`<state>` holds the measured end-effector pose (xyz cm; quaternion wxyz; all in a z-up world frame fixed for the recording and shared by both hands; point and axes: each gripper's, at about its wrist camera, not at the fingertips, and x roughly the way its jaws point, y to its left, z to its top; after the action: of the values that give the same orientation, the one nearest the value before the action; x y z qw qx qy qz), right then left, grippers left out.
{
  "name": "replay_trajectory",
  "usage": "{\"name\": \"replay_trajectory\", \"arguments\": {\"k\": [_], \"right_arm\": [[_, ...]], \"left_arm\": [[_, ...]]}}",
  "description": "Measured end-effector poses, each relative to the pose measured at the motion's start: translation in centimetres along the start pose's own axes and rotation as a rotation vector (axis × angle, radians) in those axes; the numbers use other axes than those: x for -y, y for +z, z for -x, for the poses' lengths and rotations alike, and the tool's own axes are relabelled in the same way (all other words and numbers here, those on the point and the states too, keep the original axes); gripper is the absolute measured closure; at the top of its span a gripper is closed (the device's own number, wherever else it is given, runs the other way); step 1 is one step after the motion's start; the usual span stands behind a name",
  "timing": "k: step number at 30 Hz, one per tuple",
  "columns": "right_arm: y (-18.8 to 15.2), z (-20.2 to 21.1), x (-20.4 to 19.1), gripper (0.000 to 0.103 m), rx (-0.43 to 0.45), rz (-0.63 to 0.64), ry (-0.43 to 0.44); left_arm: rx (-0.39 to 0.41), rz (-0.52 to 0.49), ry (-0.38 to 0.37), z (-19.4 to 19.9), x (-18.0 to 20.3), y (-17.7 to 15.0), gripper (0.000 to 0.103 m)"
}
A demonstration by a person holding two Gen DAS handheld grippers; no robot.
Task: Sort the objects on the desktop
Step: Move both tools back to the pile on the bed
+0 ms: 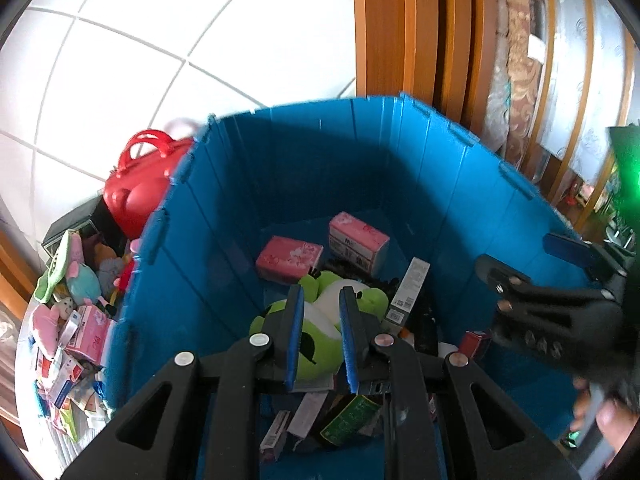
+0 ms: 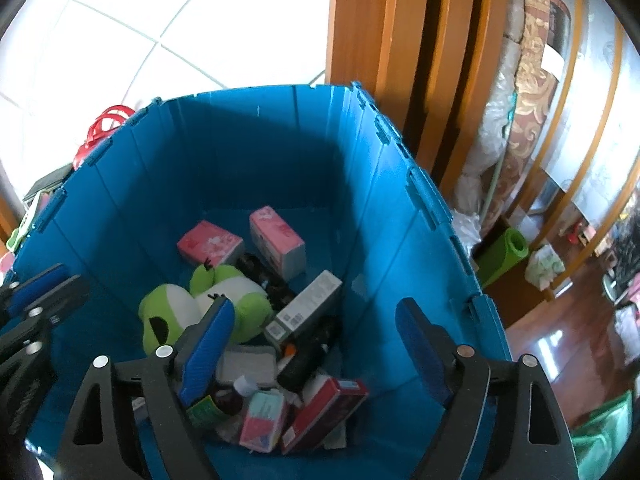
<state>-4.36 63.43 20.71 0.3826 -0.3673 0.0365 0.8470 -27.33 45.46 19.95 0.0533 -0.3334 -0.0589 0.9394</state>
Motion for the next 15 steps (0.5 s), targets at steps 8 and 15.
{"name": "replay_trajectory", "arguments": {"k": [8,15], "right_arm": [[-0.8,3.4,-0.6,0.000,0.141,-0.066,0.059],[-1.2,9.5,-8.7,0.000,0.335,0.002,0.233]], "left_arm": [[0.152,0.023,0.020,6.0,-5.7,-3.0,0.014],[0.168,0.127,0.122,8.2,-13.9,-7.0,0.015]]}}
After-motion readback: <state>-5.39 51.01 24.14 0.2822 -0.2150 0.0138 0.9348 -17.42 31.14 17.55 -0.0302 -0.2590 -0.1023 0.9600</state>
